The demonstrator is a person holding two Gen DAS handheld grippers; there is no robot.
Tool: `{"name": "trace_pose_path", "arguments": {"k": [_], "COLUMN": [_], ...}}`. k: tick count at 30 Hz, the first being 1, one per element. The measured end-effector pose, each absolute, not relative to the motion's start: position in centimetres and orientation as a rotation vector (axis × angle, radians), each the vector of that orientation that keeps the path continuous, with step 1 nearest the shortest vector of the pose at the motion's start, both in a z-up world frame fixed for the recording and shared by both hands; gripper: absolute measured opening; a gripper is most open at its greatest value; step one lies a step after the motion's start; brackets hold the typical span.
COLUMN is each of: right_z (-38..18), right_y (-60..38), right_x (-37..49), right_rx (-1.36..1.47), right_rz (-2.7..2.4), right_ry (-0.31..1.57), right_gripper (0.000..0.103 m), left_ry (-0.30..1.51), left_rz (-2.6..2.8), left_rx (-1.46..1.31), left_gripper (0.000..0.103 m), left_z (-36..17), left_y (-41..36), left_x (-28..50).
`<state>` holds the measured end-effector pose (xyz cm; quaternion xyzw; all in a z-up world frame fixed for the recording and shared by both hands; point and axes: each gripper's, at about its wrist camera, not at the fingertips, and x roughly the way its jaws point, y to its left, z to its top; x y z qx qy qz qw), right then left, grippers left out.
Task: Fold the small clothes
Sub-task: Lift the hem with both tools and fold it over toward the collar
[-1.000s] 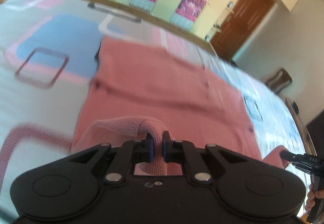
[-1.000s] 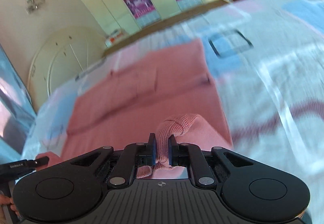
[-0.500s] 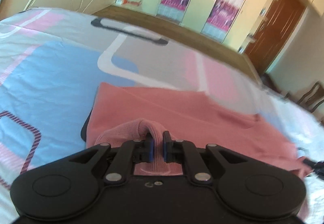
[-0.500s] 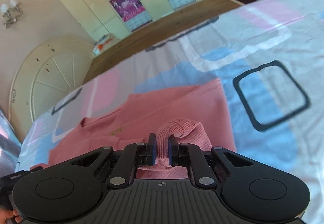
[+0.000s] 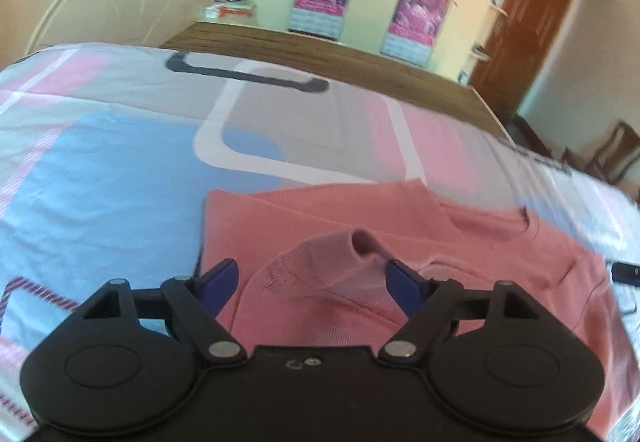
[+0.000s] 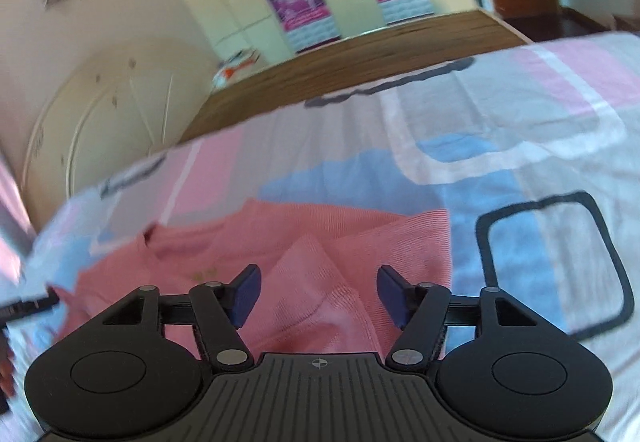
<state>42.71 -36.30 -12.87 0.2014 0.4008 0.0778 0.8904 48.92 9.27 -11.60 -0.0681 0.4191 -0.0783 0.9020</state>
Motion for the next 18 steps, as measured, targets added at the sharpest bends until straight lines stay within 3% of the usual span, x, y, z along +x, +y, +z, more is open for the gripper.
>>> {"name": "trace_pose_path", "arguments": {"k": [5, 8, 11, 12, 13, 14, 18], "right_z": [-14.8, -15.9, -16.4, -16.5, -16.5, -16.4, -14.8], "right_y": [-34.4, -34.0, -33.5, -33.4, -33.4, -33.5, -34.0], "right_x": [44.6, 45.4, 45.7, 45.7, 45.6, 45.5, 44.1], "right_rx": [0.333, 0.305, 0.261, 0.245, 0.239, 0.238, 0.218], "right_rz": [0.217, 0.239, 0.262, 0.263, 0.273, 0.274, 0.264], "right_ry": [0.869, 0.901, 0.926, 0.929, 0.931, 0.926, 0.835], "right_gripper": [0.065, 0.064, 0.031, 0.018, 0.016, 0.011, 0.009], "left_ry": [0.897, 0.922, 0.920, 0.913, 0.910, 0.899, 0.806], "left_rz": [-0.208, -0.213, -0.236, -0.245, -0.254, -0.259, -0.258], "left_rx": [-0.046, -0.033, -0.025, -0.029, -0.042, -0.045, -0.019], "left_gripper": [0.073, 0.061, 0.036, 0.019, 0.011, 0.010, 0.007], "left_z": [-13.8, -15.0, -15.6, -15.5, -15.4, -15.1, -14.0], "left_y": [7.3, 7.2, 7.3, 7.3, 7.3, 7.2, 6.4], "left_x": [51.6, 53.0, 53.4, 53.4, 53.4, 53.1, 51.7]}}
